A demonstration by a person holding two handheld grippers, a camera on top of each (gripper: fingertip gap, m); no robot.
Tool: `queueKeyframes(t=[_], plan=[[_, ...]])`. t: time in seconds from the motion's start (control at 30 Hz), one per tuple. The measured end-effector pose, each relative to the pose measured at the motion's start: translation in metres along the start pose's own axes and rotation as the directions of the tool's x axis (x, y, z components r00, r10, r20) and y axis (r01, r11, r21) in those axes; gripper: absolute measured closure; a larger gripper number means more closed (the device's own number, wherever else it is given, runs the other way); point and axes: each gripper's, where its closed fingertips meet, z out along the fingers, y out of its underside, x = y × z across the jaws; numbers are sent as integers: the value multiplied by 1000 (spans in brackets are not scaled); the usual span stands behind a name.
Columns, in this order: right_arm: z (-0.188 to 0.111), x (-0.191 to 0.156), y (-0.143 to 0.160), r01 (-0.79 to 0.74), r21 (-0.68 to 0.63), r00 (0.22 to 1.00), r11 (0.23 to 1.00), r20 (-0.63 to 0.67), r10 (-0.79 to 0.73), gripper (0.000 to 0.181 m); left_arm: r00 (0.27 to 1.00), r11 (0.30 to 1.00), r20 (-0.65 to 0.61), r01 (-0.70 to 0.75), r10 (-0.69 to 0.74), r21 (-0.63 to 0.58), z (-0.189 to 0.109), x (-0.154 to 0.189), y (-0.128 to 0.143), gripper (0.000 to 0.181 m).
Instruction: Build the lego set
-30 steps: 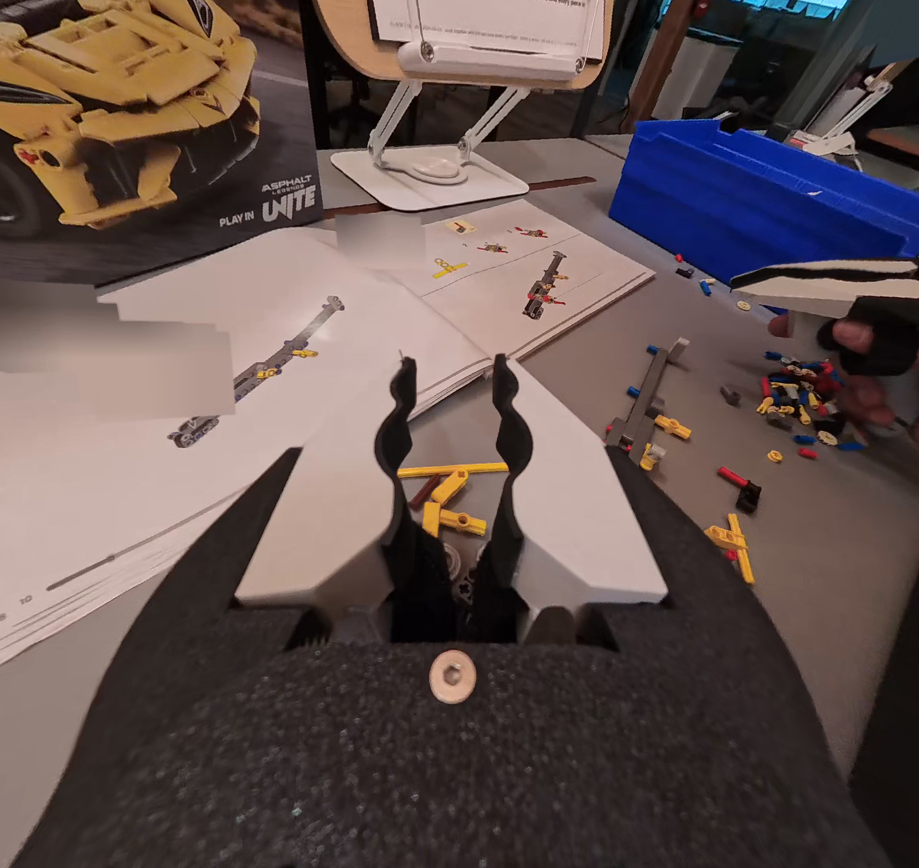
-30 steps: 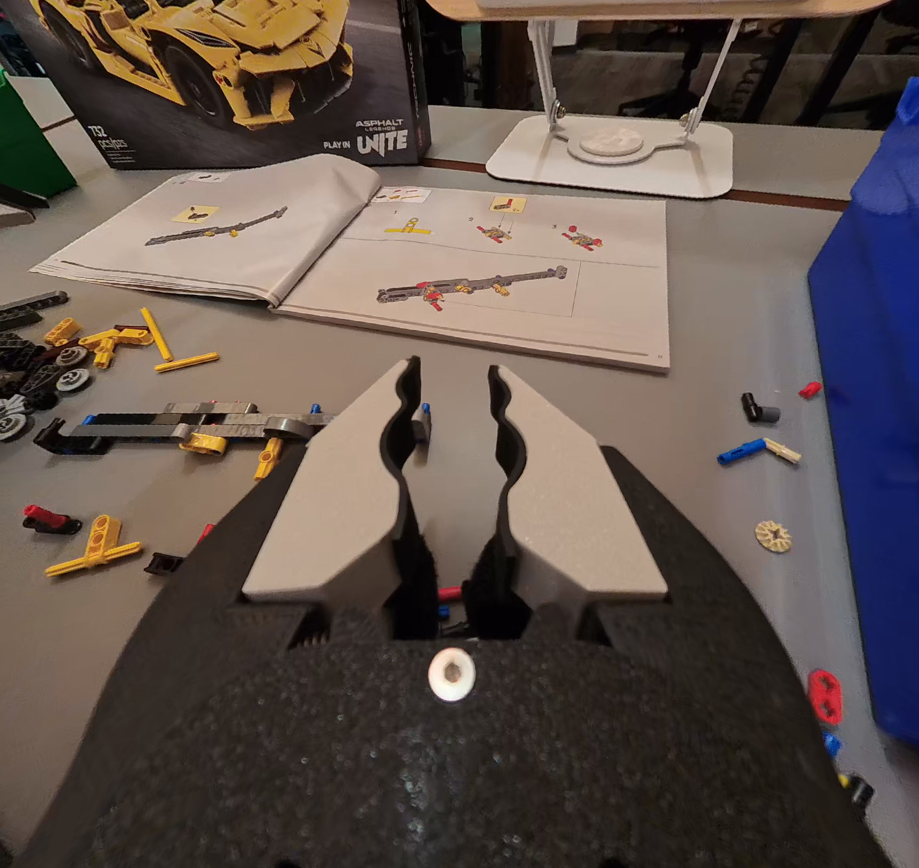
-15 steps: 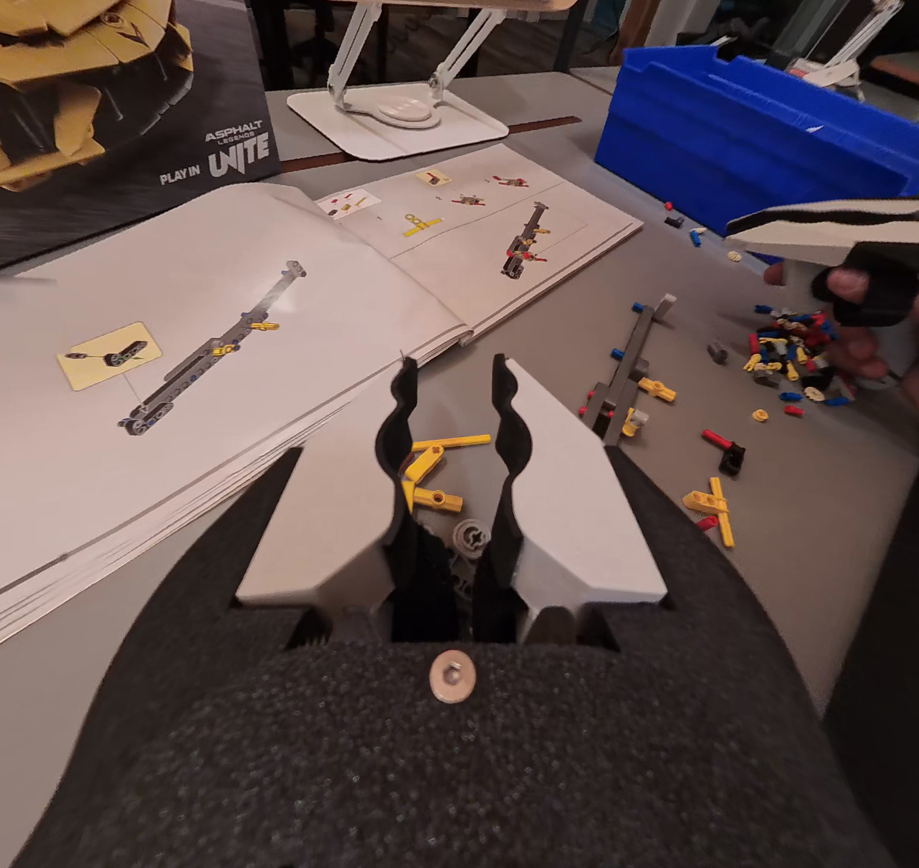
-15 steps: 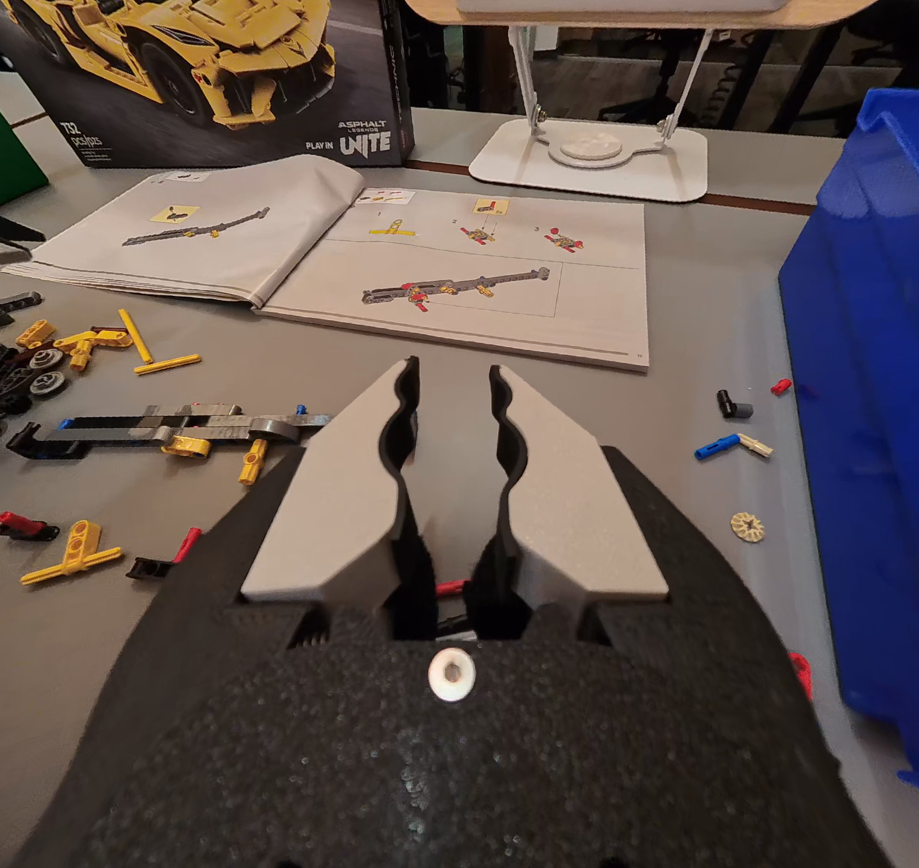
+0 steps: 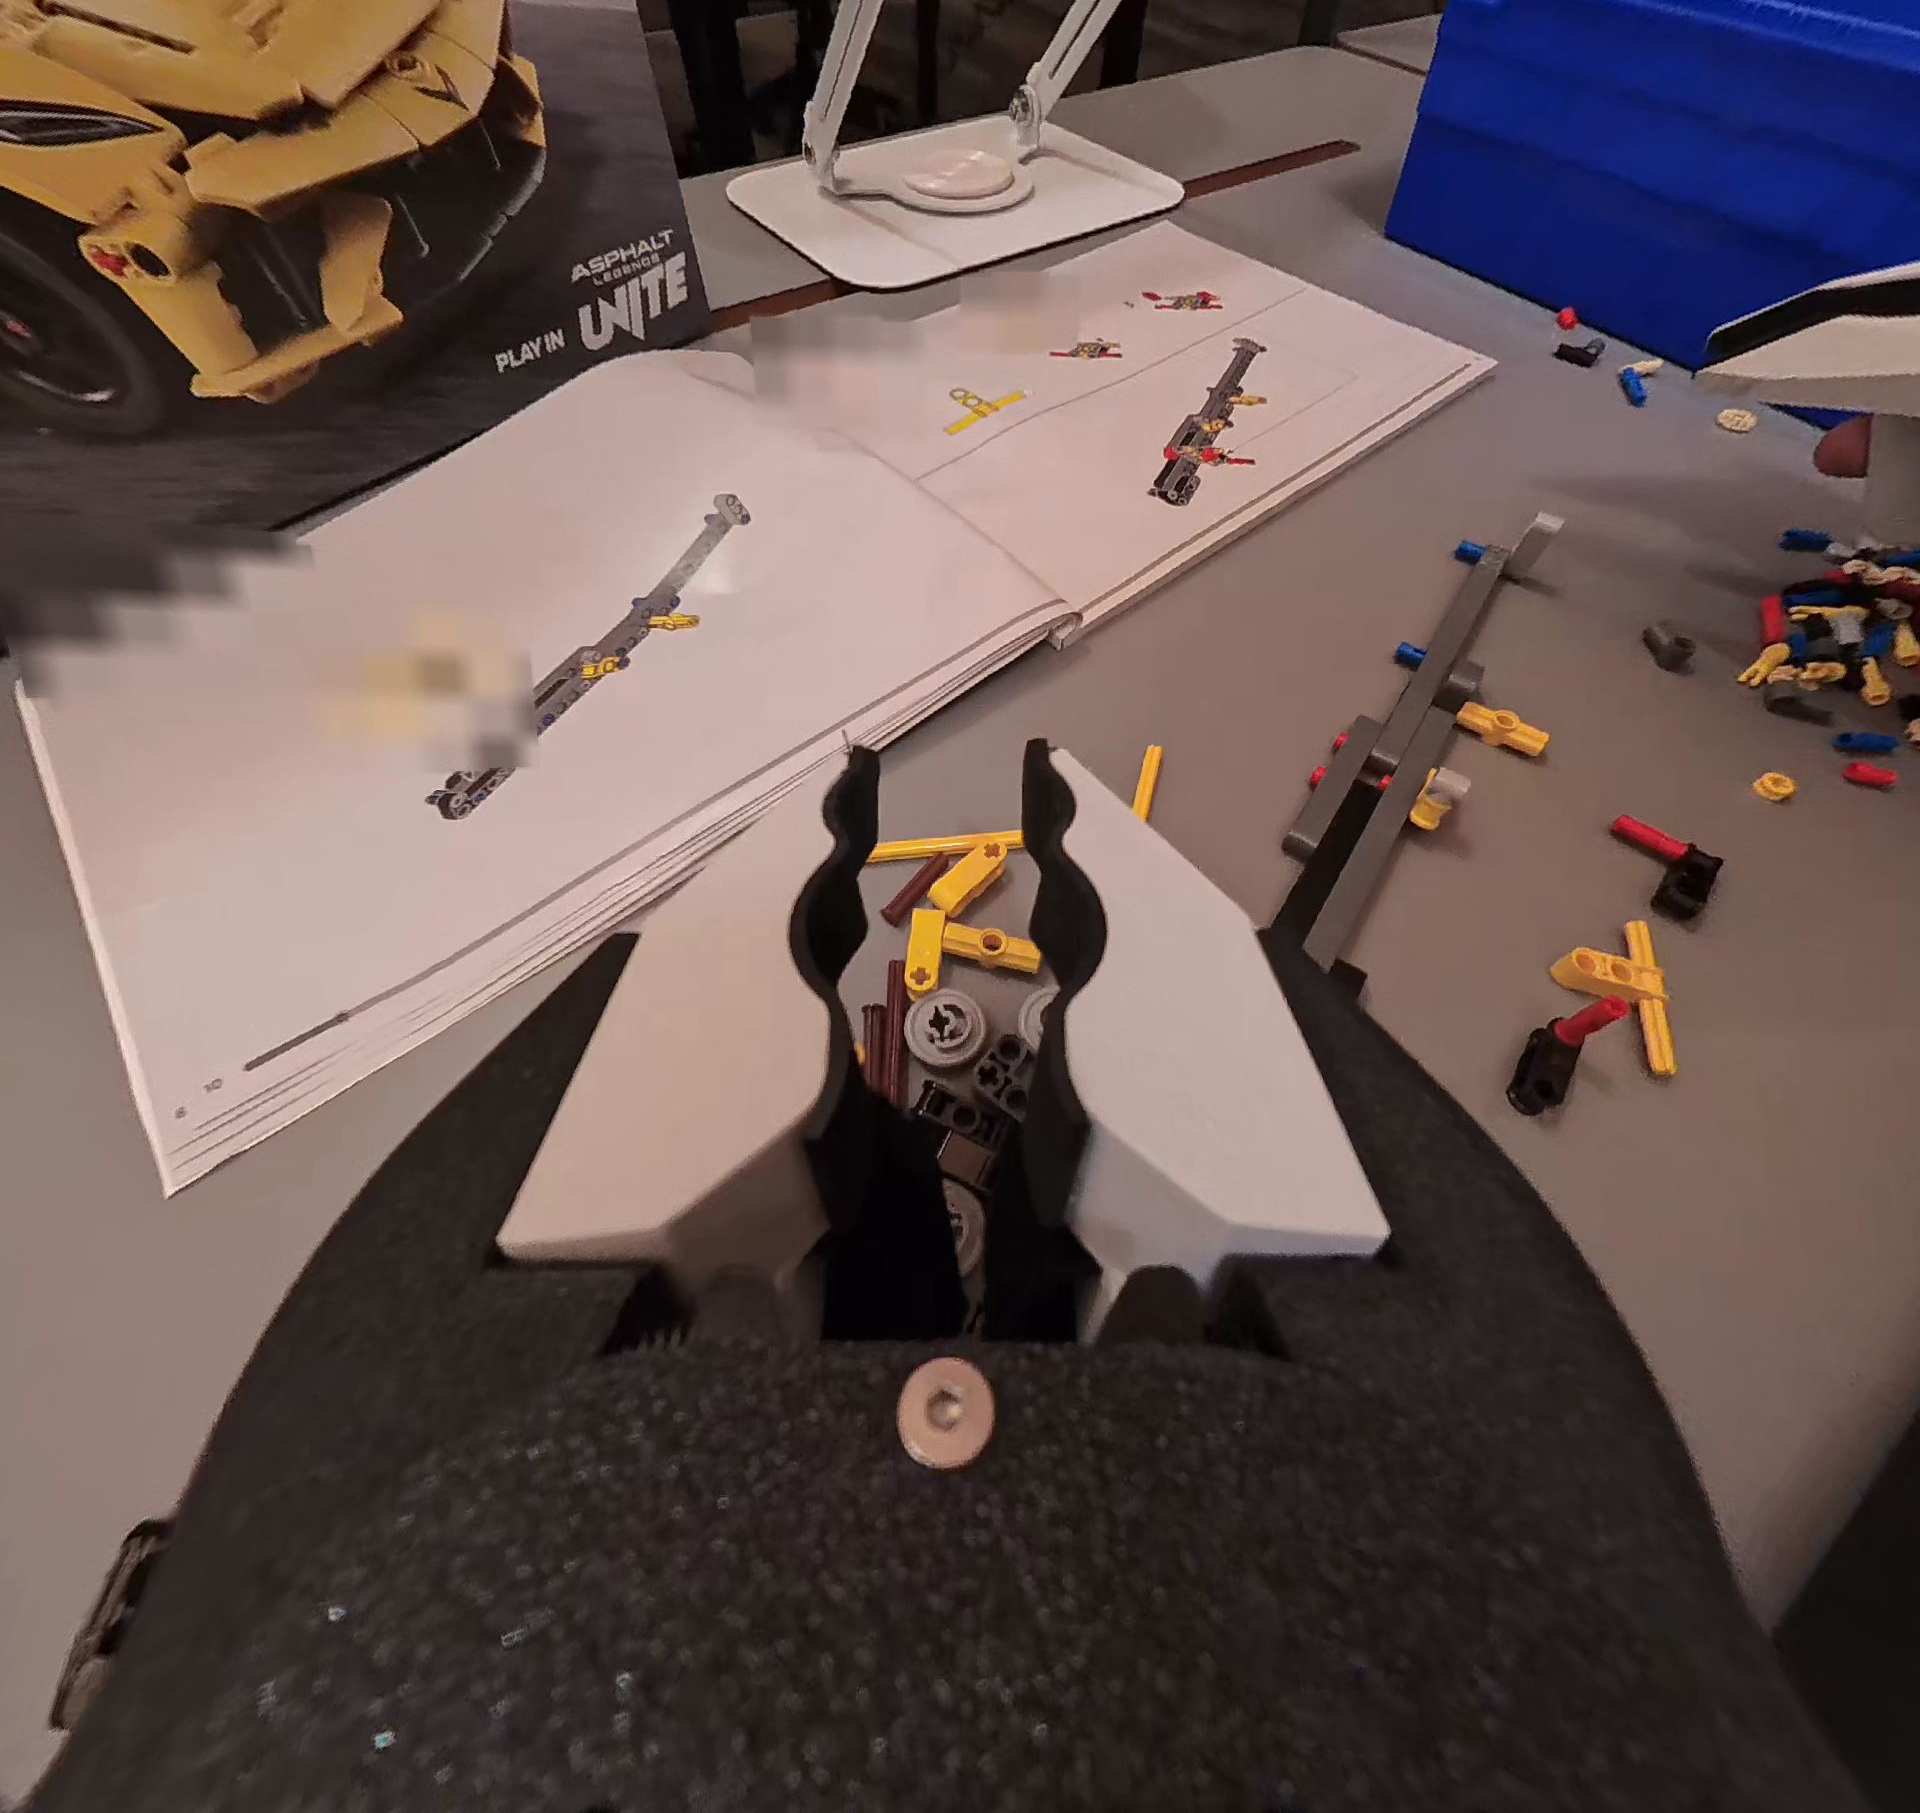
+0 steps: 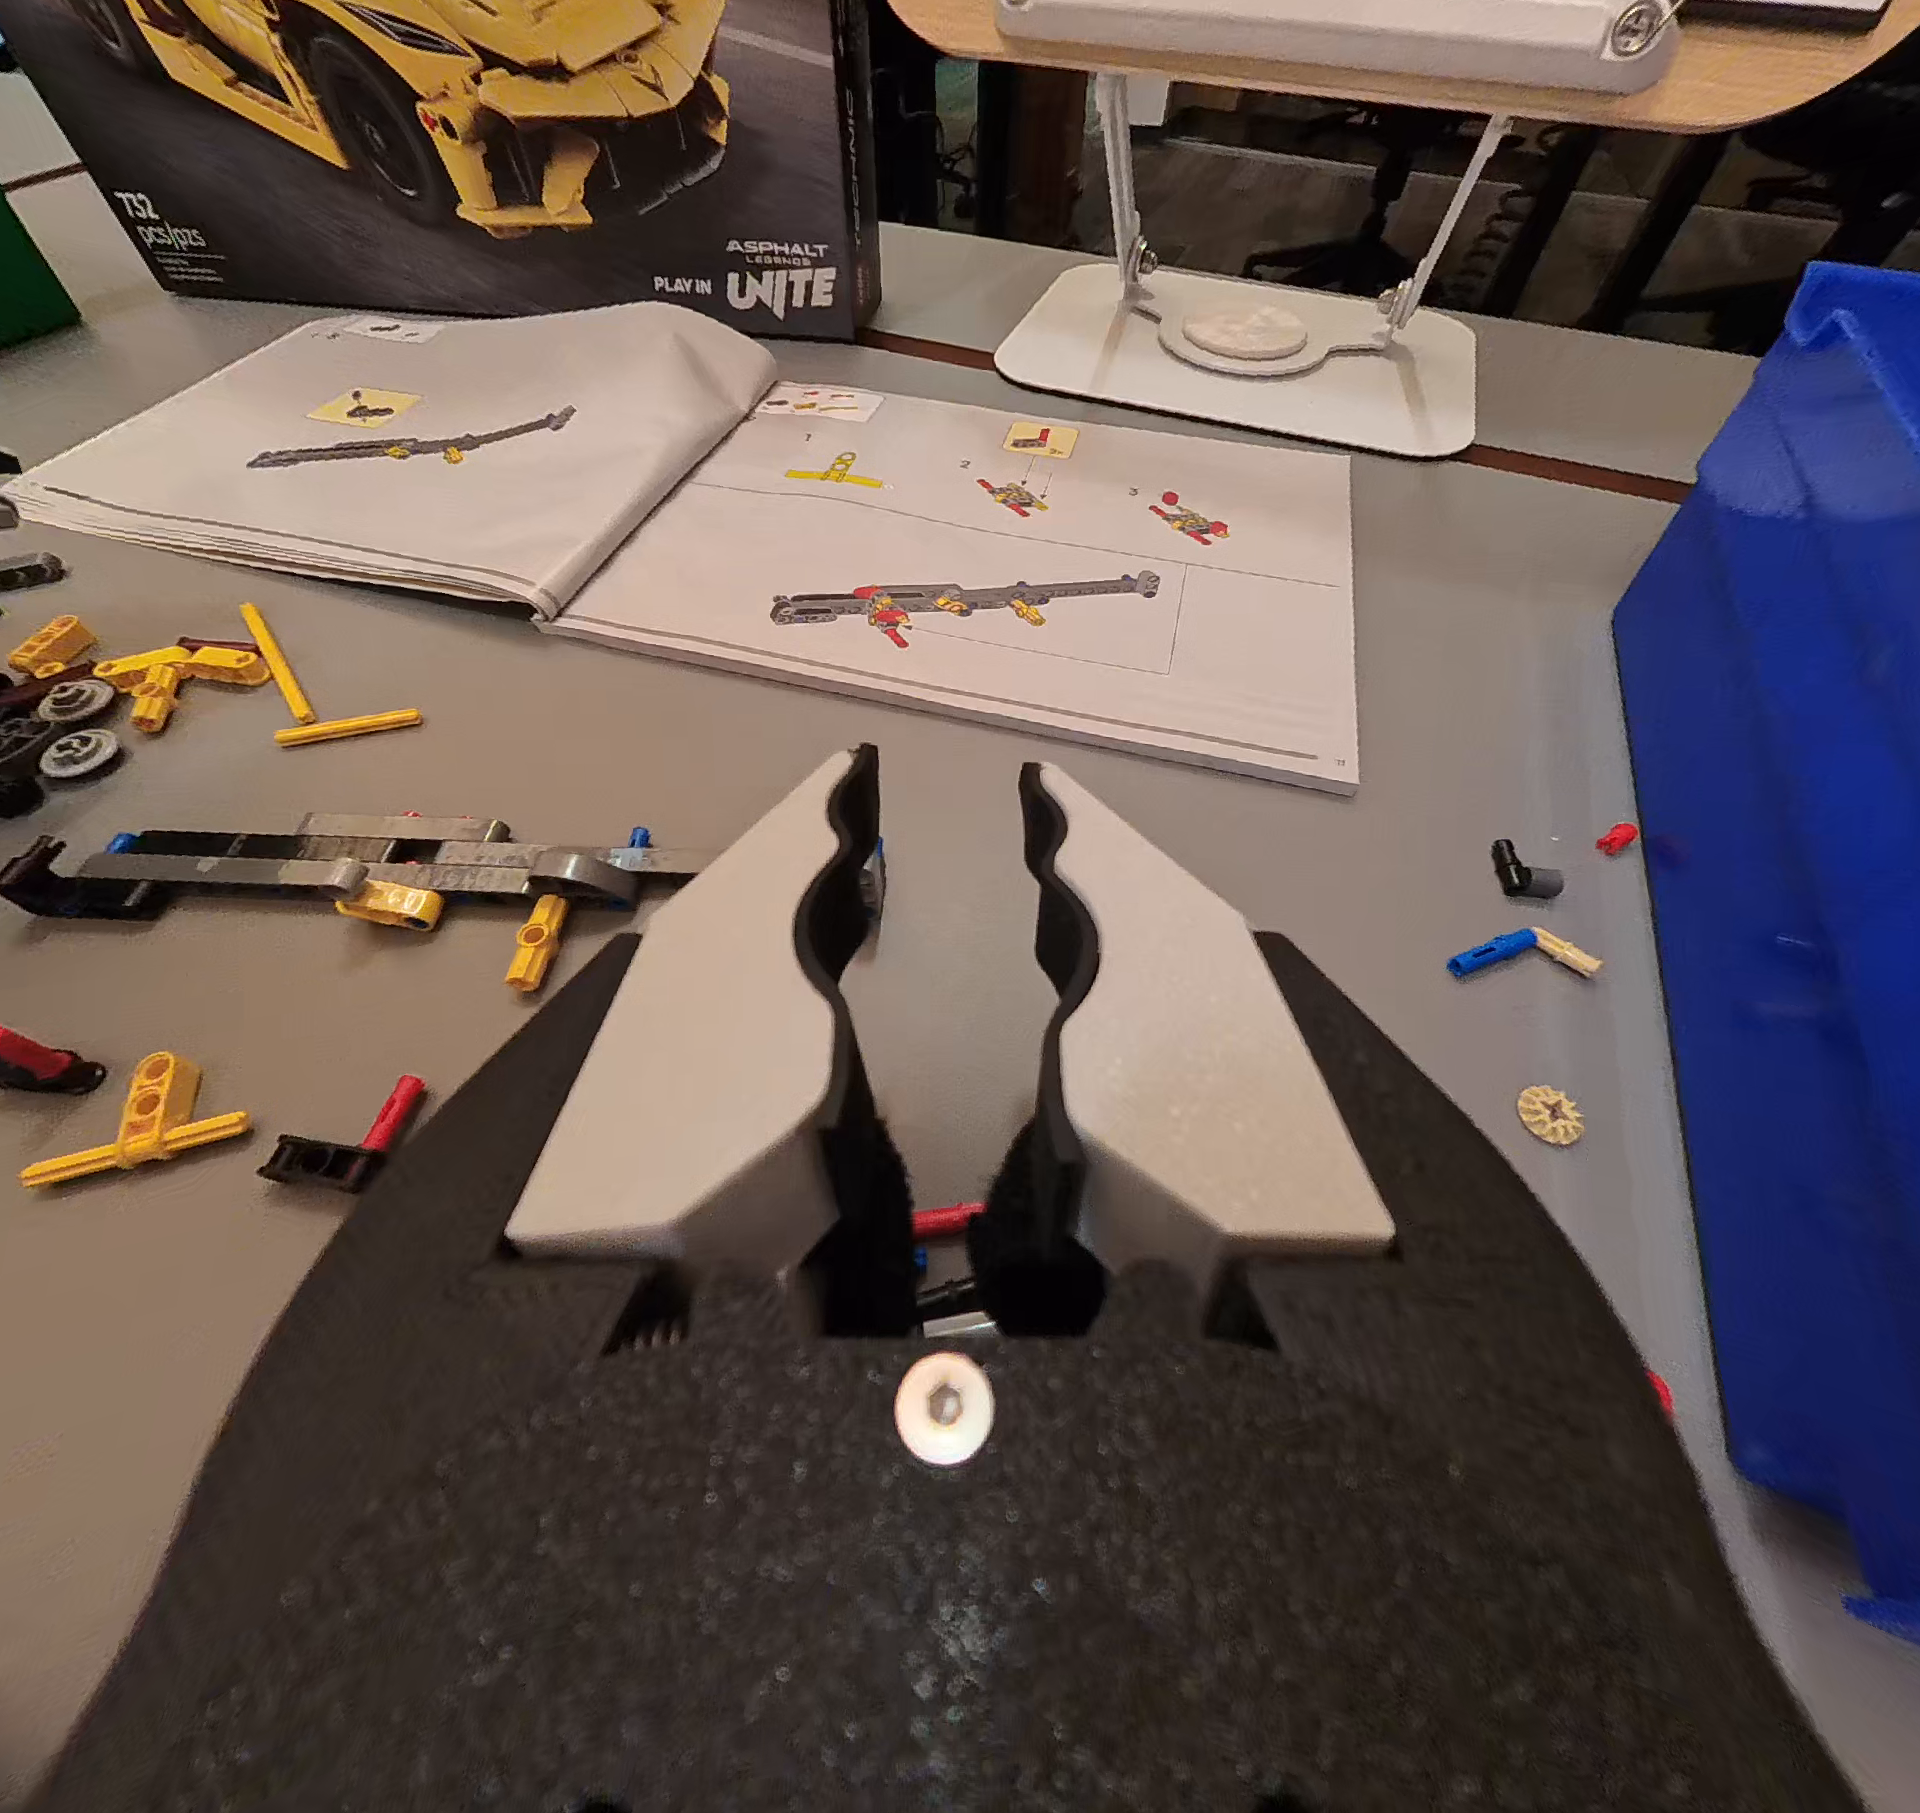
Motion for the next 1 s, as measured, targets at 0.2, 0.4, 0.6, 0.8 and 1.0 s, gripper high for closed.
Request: queueKeyframes(t=[0.2, 0.4, 0.6, 0.8, 1.0], plan=[[-1, -1, 1, -11, 0, 1000, 1000, 7, 11, 155, 998, 999, 30, -47, 47, 11, -2, 0, -2, 156], [0, 0, 4, 19, -24, 1000, 1000, -18, -19, 155, 997, 997, 39, -71, 70, 25, -4, 1, -5, 157], [-1, 0, 4, 26, -23, 999, 999, -27, -27, 155, 996, 995, 20, -86, 85, 50, -6, 9, -9, 157], [1, -2, 4, 41, -29, 999, 999, -21, -41, 155, 990, 988, 20, -141, 140, 60, -4, 15, -12, 158], [1, -3, 4, 41, -27, 999, 999, -10, -41, 156, 982, 980, 28, -190, 189, 51, -2, 19, -10, 159]])
